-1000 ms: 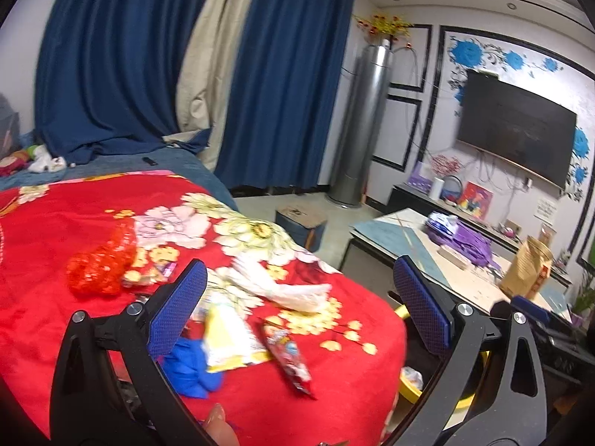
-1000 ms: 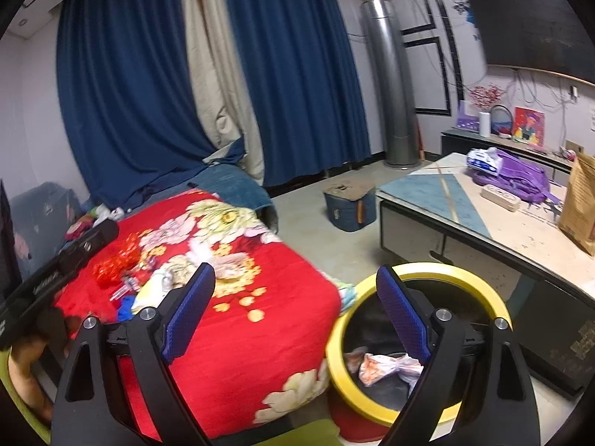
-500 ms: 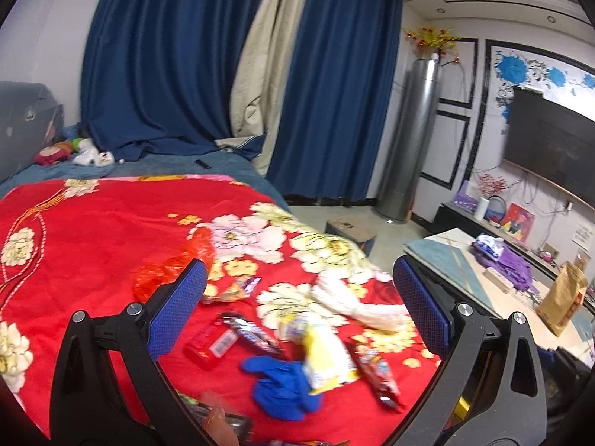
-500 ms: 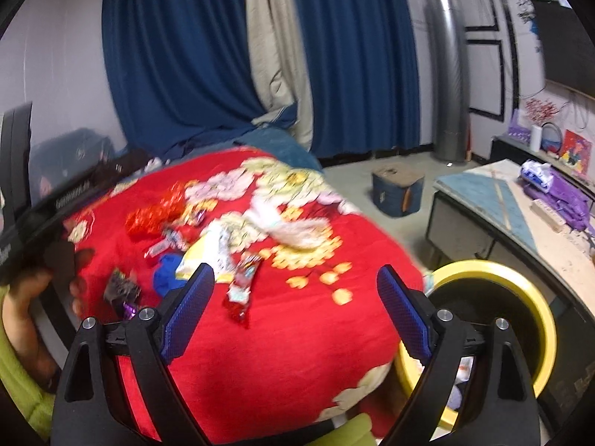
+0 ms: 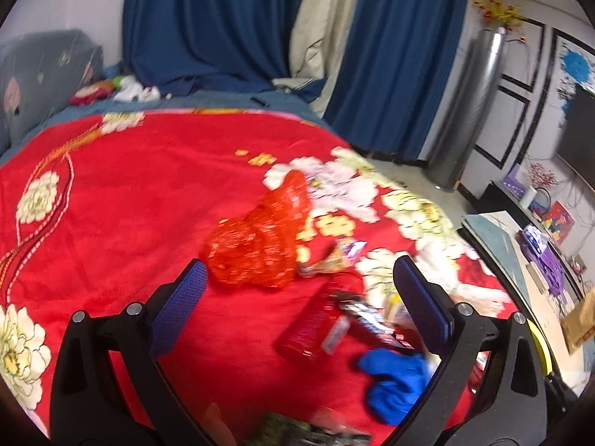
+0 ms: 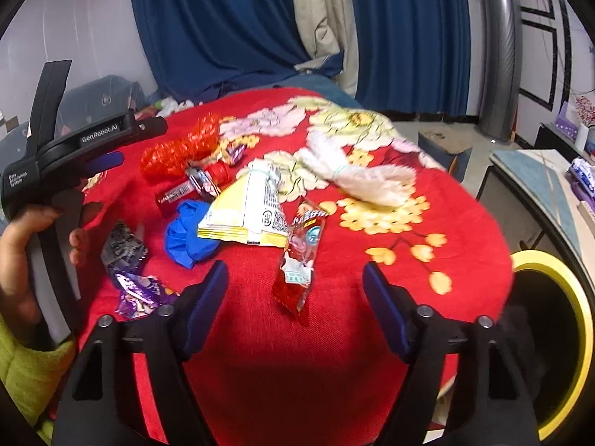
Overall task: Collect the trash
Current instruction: 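Close the left tool on the red plastic bag while the right grasps a red wrapper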
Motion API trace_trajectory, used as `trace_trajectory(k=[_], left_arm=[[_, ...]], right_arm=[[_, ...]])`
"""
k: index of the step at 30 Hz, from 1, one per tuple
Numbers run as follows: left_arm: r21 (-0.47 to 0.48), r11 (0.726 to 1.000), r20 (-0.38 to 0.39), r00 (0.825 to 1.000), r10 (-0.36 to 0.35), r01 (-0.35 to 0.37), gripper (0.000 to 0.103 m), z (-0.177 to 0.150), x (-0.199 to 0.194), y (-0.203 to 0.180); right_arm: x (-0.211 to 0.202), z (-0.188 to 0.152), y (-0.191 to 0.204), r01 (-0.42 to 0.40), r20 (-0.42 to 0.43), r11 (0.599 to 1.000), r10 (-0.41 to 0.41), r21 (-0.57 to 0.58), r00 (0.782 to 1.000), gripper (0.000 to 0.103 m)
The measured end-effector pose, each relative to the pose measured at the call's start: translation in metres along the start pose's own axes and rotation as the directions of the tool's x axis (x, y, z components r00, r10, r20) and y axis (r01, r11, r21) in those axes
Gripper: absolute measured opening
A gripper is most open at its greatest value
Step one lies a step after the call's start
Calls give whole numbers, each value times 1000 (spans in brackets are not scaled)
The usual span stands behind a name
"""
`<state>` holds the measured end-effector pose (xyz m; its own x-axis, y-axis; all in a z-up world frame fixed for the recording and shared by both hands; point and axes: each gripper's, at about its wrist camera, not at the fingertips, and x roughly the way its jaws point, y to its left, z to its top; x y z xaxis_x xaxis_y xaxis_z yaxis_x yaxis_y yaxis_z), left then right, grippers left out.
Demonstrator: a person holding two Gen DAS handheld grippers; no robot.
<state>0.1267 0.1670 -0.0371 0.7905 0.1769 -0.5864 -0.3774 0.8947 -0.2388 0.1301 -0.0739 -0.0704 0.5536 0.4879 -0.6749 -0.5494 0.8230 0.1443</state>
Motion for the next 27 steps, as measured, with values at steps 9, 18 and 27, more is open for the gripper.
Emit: trace_trajectory(k=[9,18,27], left_arm=[[-133,991,-119,993,-23,7,62,-7,36,34],[-177,982,-146,986,-84,58,8,-10,43,41],[-150,982,-18,993,-119,115,4,1,10,33]], right_arm=[[21,-6,-5,-25,-35,999,26,36,999,28],[12,-11,-17,-16,-14,997,17,74,1000,16],[-10,-14,-22,3,47,998,-6,68,999,15]])
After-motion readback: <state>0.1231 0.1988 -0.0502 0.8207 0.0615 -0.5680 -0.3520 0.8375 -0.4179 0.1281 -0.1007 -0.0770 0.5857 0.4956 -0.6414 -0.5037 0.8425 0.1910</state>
